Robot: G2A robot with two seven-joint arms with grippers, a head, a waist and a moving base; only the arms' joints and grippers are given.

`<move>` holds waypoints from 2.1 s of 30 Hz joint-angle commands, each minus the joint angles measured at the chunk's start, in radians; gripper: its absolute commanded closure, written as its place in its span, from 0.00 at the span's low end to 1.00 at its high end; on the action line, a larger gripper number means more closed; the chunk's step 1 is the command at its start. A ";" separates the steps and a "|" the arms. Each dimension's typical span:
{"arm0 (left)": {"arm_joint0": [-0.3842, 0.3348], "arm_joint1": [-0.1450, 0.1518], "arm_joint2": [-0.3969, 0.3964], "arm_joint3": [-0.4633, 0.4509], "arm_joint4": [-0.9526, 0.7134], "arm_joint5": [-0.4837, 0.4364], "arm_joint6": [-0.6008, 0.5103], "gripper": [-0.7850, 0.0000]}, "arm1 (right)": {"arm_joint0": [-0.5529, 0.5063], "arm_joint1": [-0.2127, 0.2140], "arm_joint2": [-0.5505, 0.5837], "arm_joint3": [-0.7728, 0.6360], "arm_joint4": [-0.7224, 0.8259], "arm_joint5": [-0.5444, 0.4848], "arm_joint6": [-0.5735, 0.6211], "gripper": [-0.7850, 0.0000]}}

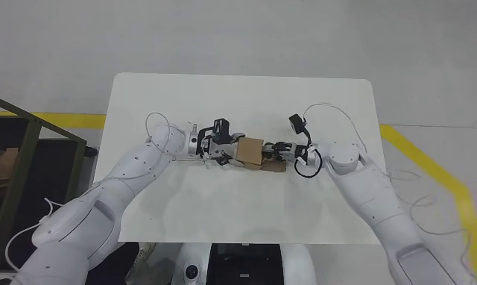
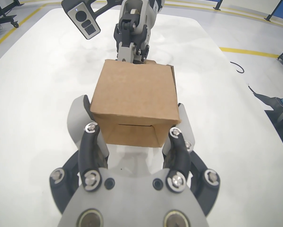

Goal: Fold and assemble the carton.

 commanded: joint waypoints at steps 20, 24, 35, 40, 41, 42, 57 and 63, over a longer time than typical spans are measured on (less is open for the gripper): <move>0.000 -0.001 -0.007 -0.007 -0.007 -0.005 -0.009 0.28 | 0.000 -0.013 0.033 0.044 0.077 -0.028 0.006 1.00; 0.002 0.001 -0.010 -0.009 -0.006 -0.003 -0.004 0.29 | -0.054 0.019 0.104 -0.029 0.037 -0.004 -0.016 1.00; 0.006 0.006 -0.020 -0.023 -0.013 -0.014 0.007 0.28 | -0.286 0.114 0.387 -0.305 -0.114 0.092 -0.127 1.00; 0.009 0.009 -0.027 -0.033 -0.017 -0.014 0.017 0.32 | -0.328 0.126 0.403 -0.352 -0.166 0.162 -0.126 1.00; 0.009 0.009 -0.028 -0.035 -0.018 -0.015 0.019 0.32 | -0.328 0.125 0.399 -0.352 -0.164 0.160 -0.120 1.00; 0.010 0.010 -0.029 -0.040 -0.021 -0.018 0.024 0.32 | -0.325 0.125 0.393 -0.345 -0.164 0.158 -0.111 1.00; 0.018 0.014 -0.033 -0.067 -0.060 -0.050 -0.005 0.33 | -0.229 0.097 0.256 -0.263 -0.138 0.095 -0.017 1.00; 0.008 0.002 -0.024 -0.046 -0.066 -0.044 -0.031 0.33 | -0.211 0.088 0.217 -0.266 -0.120 0.091 0.000 1.00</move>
